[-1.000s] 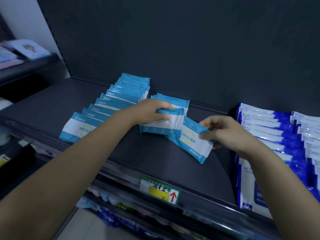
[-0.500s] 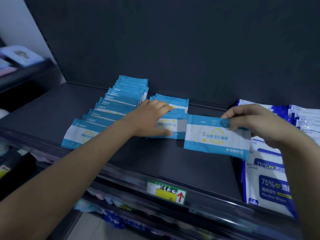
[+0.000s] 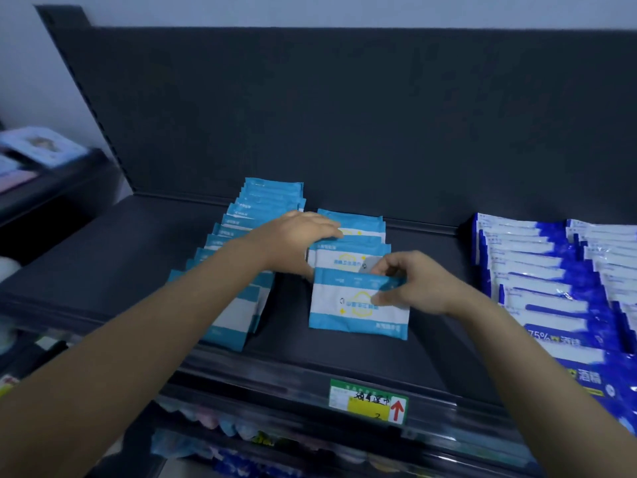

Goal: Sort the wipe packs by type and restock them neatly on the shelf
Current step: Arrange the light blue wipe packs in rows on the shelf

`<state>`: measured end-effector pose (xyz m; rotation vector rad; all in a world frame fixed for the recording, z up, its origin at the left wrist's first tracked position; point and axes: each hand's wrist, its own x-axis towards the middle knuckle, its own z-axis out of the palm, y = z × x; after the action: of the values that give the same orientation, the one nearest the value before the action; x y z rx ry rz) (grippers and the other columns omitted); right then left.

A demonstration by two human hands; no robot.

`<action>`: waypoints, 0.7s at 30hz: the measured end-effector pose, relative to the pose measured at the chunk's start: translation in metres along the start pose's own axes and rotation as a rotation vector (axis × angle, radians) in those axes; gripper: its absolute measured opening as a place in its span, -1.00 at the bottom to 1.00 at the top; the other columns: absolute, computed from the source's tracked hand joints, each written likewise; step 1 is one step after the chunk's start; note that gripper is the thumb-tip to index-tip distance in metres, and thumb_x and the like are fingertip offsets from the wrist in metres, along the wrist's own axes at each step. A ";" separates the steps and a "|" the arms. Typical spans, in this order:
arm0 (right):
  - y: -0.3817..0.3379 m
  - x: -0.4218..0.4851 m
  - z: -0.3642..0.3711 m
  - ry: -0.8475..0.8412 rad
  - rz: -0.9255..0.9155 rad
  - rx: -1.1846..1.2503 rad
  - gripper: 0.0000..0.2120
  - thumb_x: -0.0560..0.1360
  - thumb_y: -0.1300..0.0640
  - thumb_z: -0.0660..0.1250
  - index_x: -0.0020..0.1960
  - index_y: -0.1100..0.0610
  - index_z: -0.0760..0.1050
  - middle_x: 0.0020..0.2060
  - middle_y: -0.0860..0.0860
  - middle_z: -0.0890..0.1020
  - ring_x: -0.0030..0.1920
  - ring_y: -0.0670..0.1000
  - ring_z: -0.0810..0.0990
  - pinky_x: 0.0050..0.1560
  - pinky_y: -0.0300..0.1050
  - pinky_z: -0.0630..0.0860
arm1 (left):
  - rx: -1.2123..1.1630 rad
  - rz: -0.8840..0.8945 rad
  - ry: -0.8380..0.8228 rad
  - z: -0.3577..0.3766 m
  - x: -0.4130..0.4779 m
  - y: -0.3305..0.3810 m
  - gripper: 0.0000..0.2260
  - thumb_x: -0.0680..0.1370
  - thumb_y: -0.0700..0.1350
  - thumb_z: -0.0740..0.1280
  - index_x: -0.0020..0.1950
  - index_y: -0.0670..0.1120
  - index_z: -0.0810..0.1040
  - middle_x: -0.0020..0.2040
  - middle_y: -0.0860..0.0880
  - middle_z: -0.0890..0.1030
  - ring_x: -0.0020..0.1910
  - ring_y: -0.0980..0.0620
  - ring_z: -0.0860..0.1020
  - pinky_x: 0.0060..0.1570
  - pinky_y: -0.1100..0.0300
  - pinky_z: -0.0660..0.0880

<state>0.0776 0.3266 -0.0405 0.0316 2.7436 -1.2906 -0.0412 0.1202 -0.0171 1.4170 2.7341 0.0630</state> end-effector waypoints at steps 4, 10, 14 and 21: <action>-0.007 0.010 0.016 0.181 -0.006 -0.185 -0.76 0.35 0.18 0.49 -0.03 0.03 0.54 -0.08 -0.12 0.55 -0.07 -0.09 0.51 -0.08 -0.26 0.38 | -0.095 -0.059 -0.028 -0.011 -0.014 -0.009 -0.36 0.41 -0.01 0.43 0.46 0.13 0.29 0.42 0.16 0.33 0.41 0.08 0.25 0.36 0.16 0.23; -0.014 0.023 0.024 0.267 -0.041 -0.297 -0.73 0.40 0.16 0.42 0.06 -0.02 0.47 0.02 -0.14 0.53 0.04 -0.09 0.49 -0.01 -0.24 0.36 | 0.006 0.036 0.027 0.005 -0.019 0.004 -0.23 0.39 0.30 0.38 0.50 0.02 0.24 0.46 0.08 0.28 0.43 0.04 0.22 0.42 0.12 0.13; -0.015 0.013 0.024 0.287 -0.086 -0.136 -0.75 0.40 0.24 0.45 -0.12 -0.02 0.43 -0.16 -0.17 0.52 -0.13 -0.12 0.48 -0.11 -0.28 0.39 | -0.189 0.013 0.182 0.017 -0.018 0.001 -0.37 0.39 0.15 0.48 0.36 -0.02 0.35 0.28 0.07 0.38 0.27 0.07 0.34 0.27 0.13 0.31; -0.014 0.004 0.040 0.410 -0.011 0.761 -0.72 0.40 0.37 0.43 -0.19 0.10 0.37 -0.16 0.05 0.58 -0.23 -0.01 0.60 -0.28 -0.19 0.52 | -1.311 -0.211 0.106 0.021 -0.019 0.015 -0.65 0.48 -0.19 0.45 0.23 -0.12 0.47 0.13 -0.09 0.64 -0.03 0.04 0.66 -0.06 0.17 0.60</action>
<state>0.0768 0.2865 -0.0558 0.3766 2.3248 -2.4728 -0.0166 0.1135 -0.0365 0.6899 1.9795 1.5565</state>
